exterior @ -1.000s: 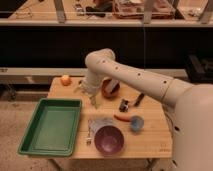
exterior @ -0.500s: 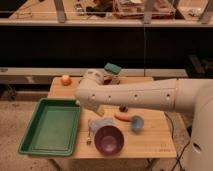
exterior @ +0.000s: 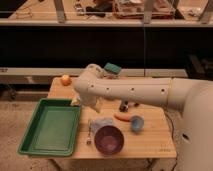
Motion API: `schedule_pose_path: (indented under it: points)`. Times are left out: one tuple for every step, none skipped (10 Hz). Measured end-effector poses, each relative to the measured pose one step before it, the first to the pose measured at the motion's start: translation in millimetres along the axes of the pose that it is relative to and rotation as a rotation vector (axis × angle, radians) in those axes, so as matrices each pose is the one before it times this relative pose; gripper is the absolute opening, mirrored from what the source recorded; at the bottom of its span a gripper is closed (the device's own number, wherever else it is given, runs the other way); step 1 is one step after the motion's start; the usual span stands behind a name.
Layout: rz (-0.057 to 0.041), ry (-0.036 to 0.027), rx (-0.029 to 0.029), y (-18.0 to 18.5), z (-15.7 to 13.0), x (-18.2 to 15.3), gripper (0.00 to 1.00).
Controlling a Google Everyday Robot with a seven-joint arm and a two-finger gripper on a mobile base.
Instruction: Place fork in purple bowl
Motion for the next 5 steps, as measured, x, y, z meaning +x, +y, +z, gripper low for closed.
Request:
schedule_pose_path:
  points:
    - [-0.12568,-0.01798,-0.02217,-9.18,3.39,-3.39,0.80]
    - [-0.06732,-0.00400,-0.04062,-2.43,2.73,-2.29,0.80]
    - [-0.03562,0.00223,-0.04245,2.86,5.24,-0.31,0.80]
    - [-0.01113,-0.00169,-0.05250,9.40,7.02,-1.31,0.80]
    - [0.01134,-0.00646,-0.03407,8.61,11.12,-1.30,0.80]
